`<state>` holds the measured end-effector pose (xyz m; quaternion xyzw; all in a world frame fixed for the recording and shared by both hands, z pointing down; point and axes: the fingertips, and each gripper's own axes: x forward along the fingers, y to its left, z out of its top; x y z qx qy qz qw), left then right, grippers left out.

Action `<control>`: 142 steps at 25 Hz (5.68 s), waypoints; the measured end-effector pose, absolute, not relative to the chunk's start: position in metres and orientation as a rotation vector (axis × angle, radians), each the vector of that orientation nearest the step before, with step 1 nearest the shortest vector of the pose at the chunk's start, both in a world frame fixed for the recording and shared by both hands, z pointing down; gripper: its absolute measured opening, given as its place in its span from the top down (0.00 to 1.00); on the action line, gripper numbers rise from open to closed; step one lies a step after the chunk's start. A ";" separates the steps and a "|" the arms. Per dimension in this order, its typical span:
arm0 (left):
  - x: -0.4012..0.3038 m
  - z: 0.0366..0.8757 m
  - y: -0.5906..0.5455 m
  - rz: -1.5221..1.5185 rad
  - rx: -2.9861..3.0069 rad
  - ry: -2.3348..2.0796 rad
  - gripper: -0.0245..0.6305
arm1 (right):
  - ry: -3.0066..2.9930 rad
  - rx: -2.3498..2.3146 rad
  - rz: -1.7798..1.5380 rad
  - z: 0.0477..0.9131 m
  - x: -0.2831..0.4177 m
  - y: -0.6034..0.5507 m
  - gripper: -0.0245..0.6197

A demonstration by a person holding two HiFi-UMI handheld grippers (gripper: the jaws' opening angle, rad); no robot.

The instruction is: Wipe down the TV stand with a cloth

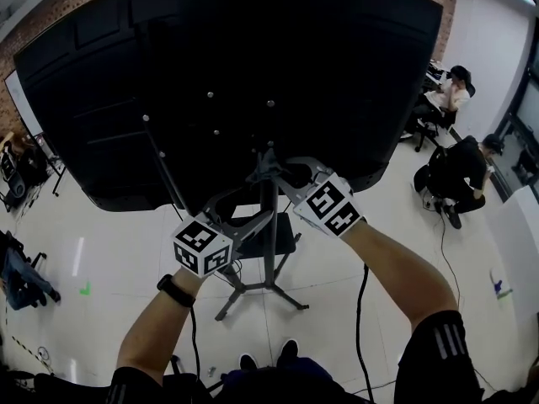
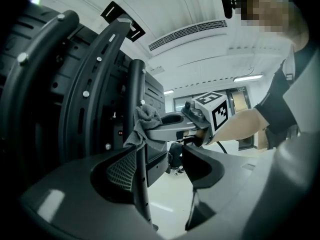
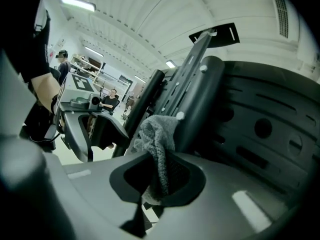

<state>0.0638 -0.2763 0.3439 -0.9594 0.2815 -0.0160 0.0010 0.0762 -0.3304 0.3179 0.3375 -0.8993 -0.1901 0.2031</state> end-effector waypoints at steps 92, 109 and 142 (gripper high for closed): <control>0.006 0.764 -0.236 -0.431 -3.441 1.054 0.48 | -2.437 0.961 0.316 0.777 0.049 -0.268 0.91; -0.064 0.521 -0.092 -0.025 -3.327 0.937 0.48 | -2.760 1.106 0.291 0.514 0.030 -0.117 0.91; -0.026 0.438 0.135 0.170 -3.163 1.212 0.49 | -2.980 1.000 0.299 0.443 0.103 0.127 0.91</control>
